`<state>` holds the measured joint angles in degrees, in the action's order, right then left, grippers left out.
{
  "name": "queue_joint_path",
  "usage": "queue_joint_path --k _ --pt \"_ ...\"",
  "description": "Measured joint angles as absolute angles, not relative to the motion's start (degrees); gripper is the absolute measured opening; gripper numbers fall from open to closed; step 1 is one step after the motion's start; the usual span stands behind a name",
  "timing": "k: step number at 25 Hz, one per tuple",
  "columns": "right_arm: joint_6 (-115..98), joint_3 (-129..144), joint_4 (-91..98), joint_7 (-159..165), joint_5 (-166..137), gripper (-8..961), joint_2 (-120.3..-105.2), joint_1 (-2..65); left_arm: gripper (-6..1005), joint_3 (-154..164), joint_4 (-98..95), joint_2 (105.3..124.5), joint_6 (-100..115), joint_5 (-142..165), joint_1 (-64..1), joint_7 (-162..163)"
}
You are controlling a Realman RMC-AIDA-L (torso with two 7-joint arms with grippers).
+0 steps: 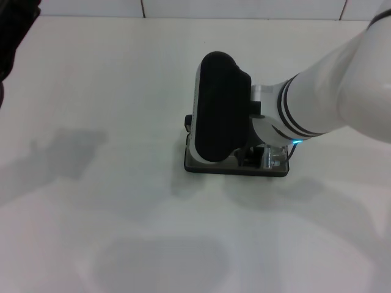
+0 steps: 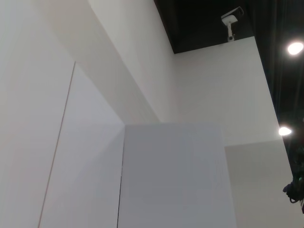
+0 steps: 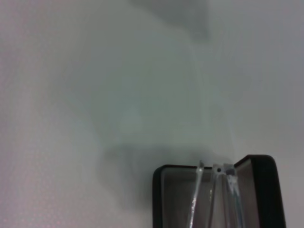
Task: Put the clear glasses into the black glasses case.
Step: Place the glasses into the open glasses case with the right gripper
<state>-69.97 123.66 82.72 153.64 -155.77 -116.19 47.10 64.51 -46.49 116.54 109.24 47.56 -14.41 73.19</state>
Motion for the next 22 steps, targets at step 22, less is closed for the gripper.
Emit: queue_joint_path --k 22 --pt "-65.87 124.80 78.79 154.51 -157.83 130 -116.19 47.08 73 64.50 -46.40 116.72 109.02 47.73 -14.72 73.13"
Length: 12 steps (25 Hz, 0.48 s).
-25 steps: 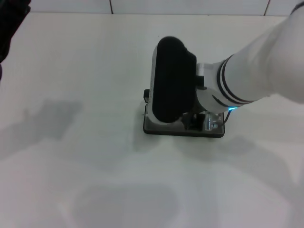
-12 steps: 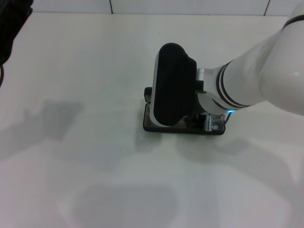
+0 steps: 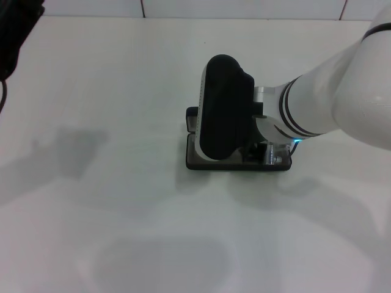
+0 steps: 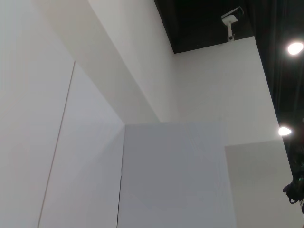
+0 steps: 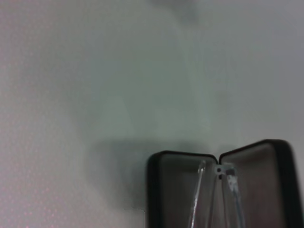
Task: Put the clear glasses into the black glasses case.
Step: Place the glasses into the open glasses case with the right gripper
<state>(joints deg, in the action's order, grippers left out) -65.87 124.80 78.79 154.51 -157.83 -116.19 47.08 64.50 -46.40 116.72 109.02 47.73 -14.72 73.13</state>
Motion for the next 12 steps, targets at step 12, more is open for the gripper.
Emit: queue_joint_path --k 12 --pt "-66.11 124.85 79.47 154.75 -158.94 132 -116.19 47.16 76 63.69 -46.40 116.78 108.97 47.81 -14.73 73.13"
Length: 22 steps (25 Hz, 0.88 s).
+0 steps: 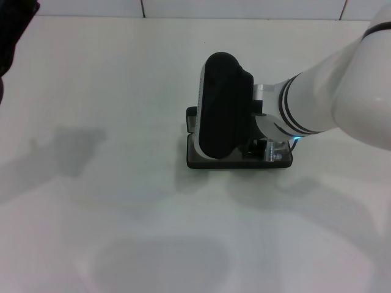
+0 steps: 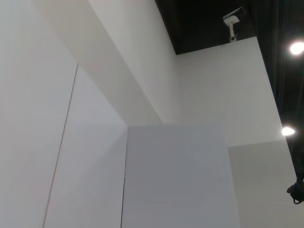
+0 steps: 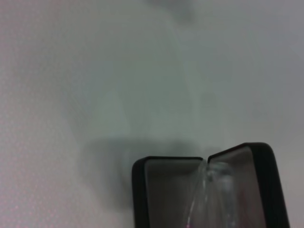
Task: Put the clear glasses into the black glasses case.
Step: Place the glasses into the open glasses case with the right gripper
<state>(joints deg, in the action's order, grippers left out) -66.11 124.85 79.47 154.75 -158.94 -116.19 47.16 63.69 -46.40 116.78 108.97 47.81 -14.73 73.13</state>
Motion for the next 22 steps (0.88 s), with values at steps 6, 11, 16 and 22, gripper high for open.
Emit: queue_joint_path --k 6,11,16,22 --pt "-66.46 125.00 79.53 154.98 -158.97 165 -116.19 47.20 78 63.72 -46.40 116.80 108.97 47.82 -14.54 73.13" --pt "-66.78 125.22 80.62 155.33 -158.99 193 -116.19 46.92 80 63.72 -46.41 116.80 109.00 47.82 -14.41 73.13" --pt "-68.35 125.40 83.59 155.33 -159.07 193 -116.18 45.63 81 63.72 -46.41 116.82 109.07 47.81 -14.33 73.13" --pt "-69.82 125.51 86.19 155.33 -159.31 193 -116.19 44.04 83 63.72 -46.41 117.17 109.24 47.81 -14.32 73.13"
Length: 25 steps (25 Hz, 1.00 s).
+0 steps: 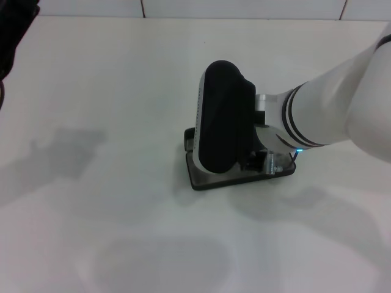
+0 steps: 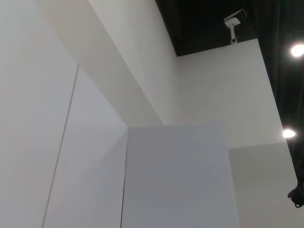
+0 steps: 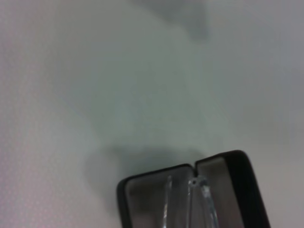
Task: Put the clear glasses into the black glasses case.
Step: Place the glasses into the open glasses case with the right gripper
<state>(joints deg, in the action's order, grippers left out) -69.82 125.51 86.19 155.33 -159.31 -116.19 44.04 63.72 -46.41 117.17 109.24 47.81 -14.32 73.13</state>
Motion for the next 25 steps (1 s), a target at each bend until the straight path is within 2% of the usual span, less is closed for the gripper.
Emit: queue_joint_path --k 16,25 --pt "-71.25 125.97 86.73 155.40 -159.24 193 -116.19 42.64 88 63.72 -46.40 117.46 109.33 47.81 -14.22 73.26" --pt "-72.59 126.10 91.14 154.89 -159.36 193 -116.19 38.74 91 63.72 -46.40 117.41 109.33 47.81 -14.15 73.17"
